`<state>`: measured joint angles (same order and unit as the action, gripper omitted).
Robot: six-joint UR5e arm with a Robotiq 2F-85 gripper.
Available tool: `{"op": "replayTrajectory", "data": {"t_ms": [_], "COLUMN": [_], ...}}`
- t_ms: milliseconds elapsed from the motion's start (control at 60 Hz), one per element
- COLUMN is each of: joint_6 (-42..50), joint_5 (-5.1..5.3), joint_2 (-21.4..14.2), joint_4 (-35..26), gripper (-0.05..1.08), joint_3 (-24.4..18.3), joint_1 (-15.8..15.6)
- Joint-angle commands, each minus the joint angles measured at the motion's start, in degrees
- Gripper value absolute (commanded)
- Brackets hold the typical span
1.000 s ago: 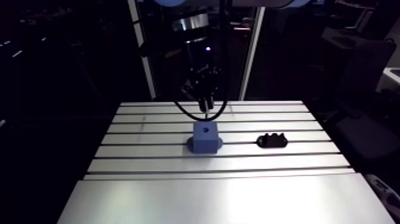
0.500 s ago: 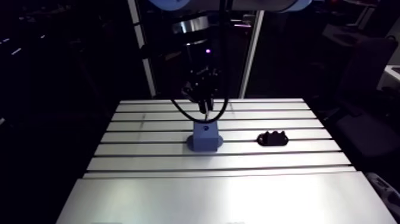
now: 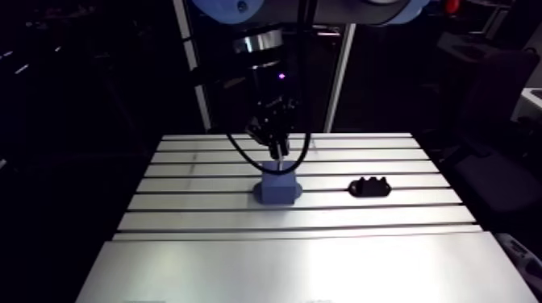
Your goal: Pick up the M10 bolt and insert it into the hex recess until seated.
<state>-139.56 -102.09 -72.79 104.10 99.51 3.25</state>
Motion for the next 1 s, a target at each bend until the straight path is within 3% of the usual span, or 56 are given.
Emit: {"op": "replayTrajectory", "data": {"t_ms": [17,1000], "joint_6": [0.02,0.02], "joint_5": [0.09,0.08], "joint_2": [0.24,2.0], "joint_4": [0.61,0.8], "gripper": [1.07,1.07], "joint_3": [0.11,-0.77], "joint_1": [0.0,0.0]}}
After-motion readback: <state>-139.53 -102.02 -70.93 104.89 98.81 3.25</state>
